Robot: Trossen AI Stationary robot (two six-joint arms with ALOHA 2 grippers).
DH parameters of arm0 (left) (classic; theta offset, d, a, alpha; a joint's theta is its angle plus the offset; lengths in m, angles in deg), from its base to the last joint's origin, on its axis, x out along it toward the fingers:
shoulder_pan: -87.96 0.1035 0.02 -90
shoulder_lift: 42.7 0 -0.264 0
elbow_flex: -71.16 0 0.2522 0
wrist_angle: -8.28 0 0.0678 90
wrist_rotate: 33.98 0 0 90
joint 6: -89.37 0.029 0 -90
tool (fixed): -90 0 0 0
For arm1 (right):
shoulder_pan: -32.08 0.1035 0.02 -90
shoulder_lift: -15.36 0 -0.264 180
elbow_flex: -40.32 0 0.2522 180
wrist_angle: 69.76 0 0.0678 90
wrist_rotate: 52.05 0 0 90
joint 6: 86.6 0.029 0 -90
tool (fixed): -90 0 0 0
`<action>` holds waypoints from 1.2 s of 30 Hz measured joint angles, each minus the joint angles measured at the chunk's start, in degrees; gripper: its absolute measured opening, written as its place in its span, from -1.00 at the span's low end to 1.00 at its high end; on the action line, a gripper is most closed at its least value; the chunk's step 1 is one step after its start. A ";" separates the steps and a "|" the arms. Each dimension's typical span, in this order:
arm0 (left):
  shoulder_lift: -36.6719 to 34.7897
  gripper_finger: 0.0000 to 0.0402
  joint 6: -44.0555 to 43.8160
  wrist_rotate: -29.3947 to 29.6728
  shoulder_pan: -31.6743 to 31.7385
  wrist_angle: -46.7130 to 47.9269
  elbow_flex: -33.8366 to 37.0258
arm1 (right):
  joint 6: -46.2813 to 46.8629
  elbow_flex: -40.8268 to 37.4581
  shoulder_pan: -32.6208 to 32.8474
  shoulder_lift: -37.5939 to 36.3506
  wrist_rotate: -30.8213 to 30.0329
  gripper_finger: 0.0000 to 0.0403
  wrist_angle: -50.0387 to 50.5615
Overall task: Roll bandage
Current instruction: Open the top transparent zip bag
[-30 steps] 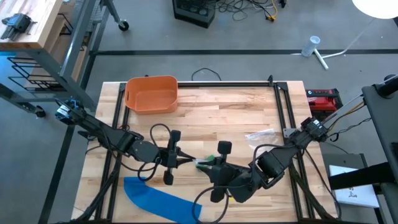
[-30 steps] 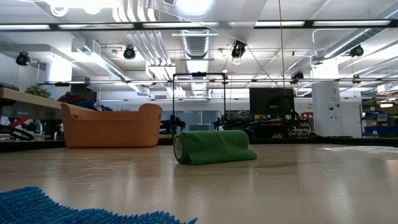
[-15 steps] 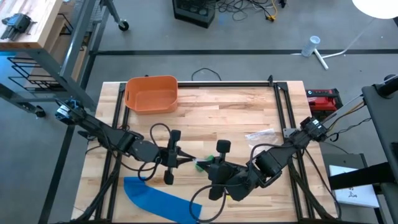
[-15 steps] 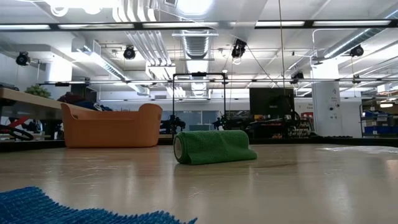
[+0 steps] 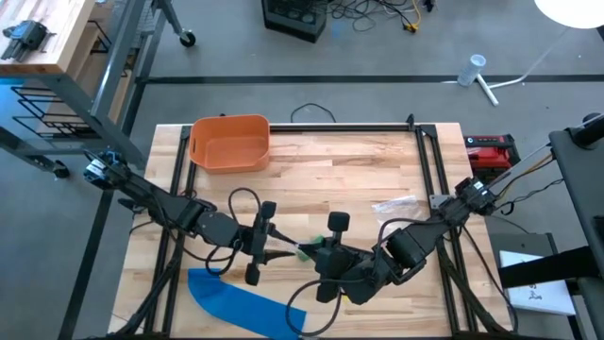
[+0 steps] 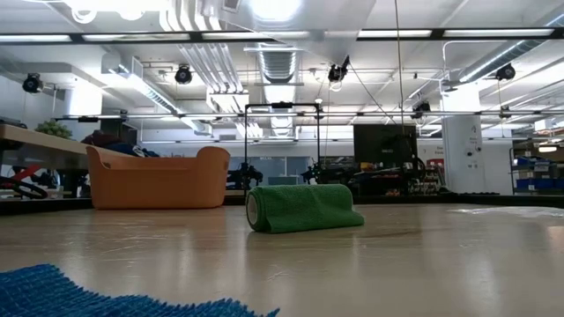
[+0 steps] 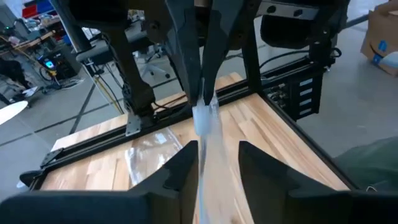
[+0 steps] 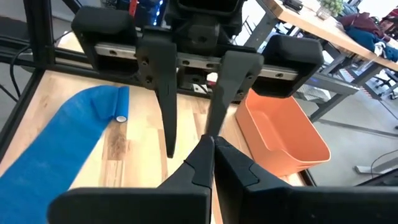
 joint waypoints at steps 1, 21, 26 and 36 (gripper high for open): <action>0.00 -0.45 -0.09 0.02 0.00 -0.02 0.00 | 0.00 0.00 0.02 0.00 0.00 -1.00 -0.02; 0.00 -0.95 0.63 3.02 0.02 -1.03 0.00 | 1.44 0.17 0.04 -0.02 0.00 -1.00 0.12; 0.00 -0.98 0.63 3.04 0.02 -1.29 0.00 | 1.46 -0.17 0.04 -0.02 0.08 -1.00 0.00; 0.07 -0.99 0.66 3.08 0.05 -1.38 0.07 | 1.49 -0.67 -0.24 -0.02 2.15 -1.00 -0.13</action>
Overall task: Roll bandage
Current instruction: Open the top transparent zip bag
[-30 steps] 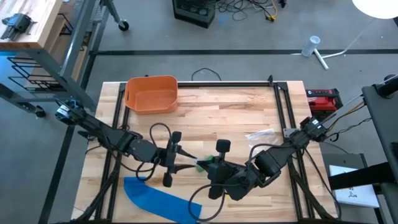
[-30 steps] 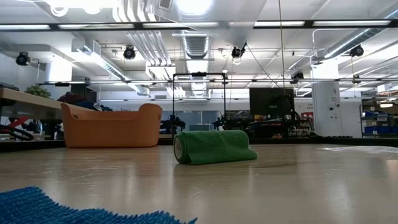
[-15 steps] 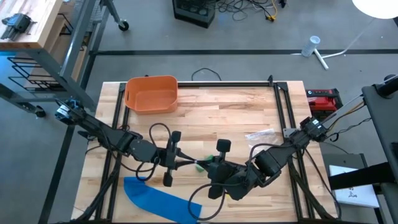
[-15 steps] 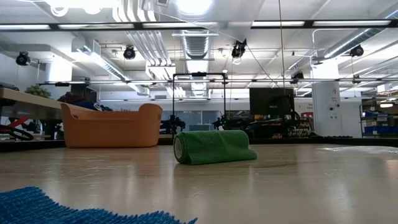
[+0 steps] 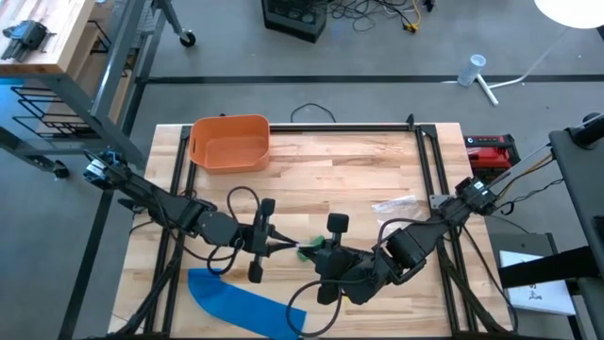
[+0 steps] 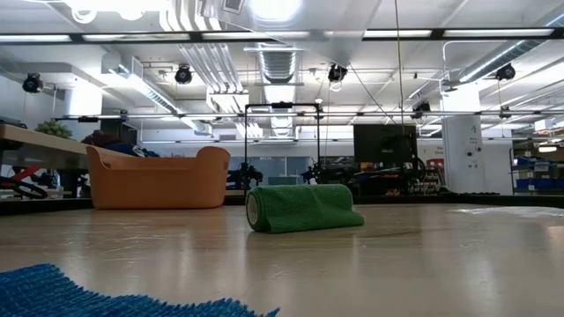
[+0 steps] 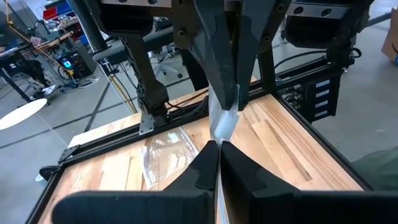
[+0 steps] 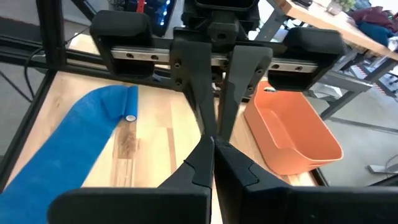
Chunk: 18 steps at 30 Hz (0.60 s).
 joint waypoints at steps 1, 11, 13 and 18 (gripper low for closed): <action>0.00 -1.00 0.00 0.00 0.04 0.00 0.00 | 0.00 -0.08 -0.04 0.00 0.05 -1.00 -0.04; 0.00 -1.00 0.98 -0.23 0.06 0.17 0.01 | 0.01 -0.36 -0.83 0.00 0.10 -1.00 -0.07; 0.00 -1.00 1.14 -0.61 0.06 0.17 0.02 | 0.00 -0.36 -0.85 0.00 0.08 -1.00 -0.07; 0.00 -1.00 1.27 -1.07 0.04 0.55 0.02 | 0.00 -0.39 -0.90 0.00 -0.16 -1.00 0.10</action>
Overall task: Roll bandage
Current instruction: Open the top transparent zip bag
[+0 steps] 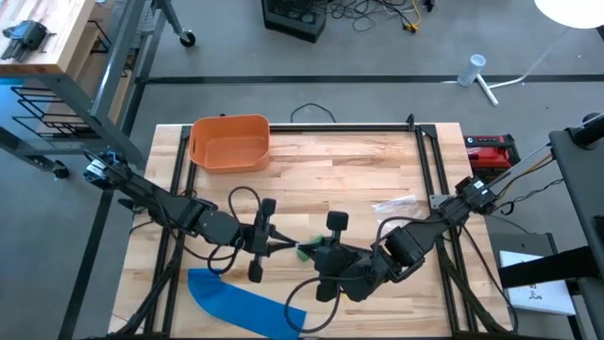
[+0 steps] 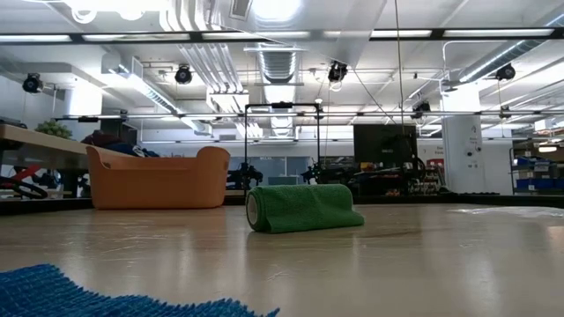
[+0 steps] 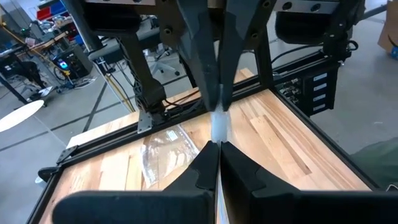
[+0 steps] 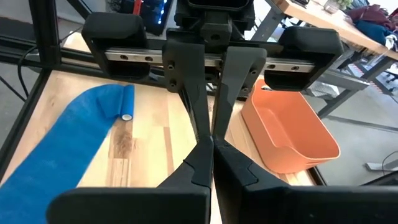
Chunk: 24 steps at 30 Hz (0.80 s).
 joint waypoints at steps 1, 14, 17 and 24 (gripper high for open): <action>0.00 -1.00 0.00 -0.01 -0.02 0.08 0.00 | 0.00 -0.01 -0.02 0.00 -0.06 -1.00 0.05; -0.02 -0.62 0.04 3.56 -0.07 1.00 0.00 | 0.02 -0.16 -0.02 -0.59 -0.48 -1.00 0.10; -0.02 -0.57 0.02 3.76 -0.02 1.24 0.09 | 0.01 -0.16 -0.02 -0.59 -0.45 -1.00 0.09; -0.02 -0.64 -0.11 4.02 -0.02 2.03 0.11 | 0.00 -0.12 0.19 -0.61 -0.44 -1.00 -0.06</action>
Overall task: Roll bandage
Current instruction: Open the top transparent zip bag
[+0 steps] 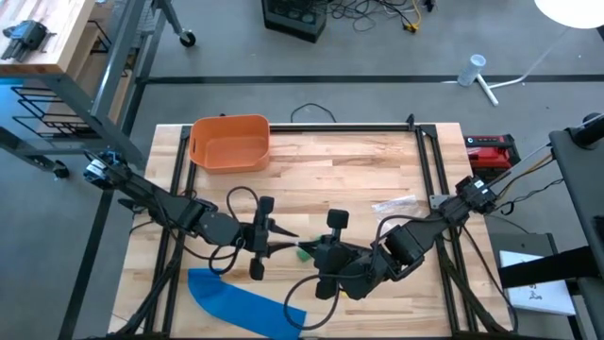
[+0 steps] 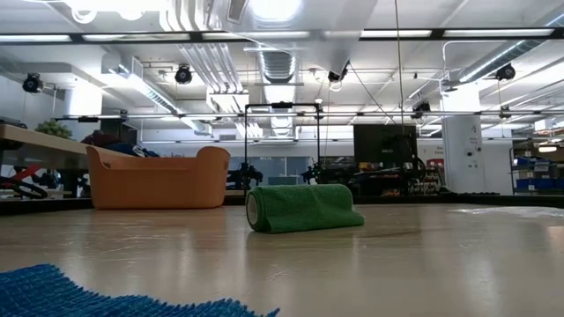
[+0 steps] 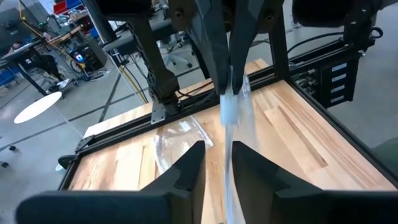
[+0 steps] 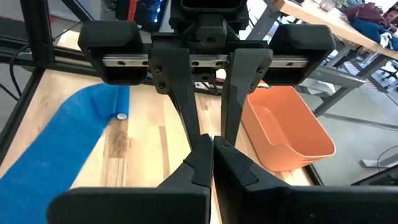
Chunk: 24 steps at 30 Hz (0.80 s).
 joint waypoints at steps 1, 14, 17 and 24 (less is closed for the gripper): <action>0.00 -0.66 -0.06 0.00 0.00 0.08 0.01 | 0.02 0.15 0.01 0.00 0.01 -1.00 0.14; 0.00 -0.99 0.31 0.02 0.00 0.50 0.09 | 0.46 -0.02 -0.10 -0.07 0.14 -1.00 0.15; 0.00 -0.99 0.33 0.09 0.02 0.25 0.11 | 0.46 -0.09 -0.21 -0.12 0.18 -1.00 0.11; 0.00 -0.99 0.33 0.04 0.02 0.09 0.11 | 0.45 -0.11 -0.24 -0.17 0.25 -1.00 0.11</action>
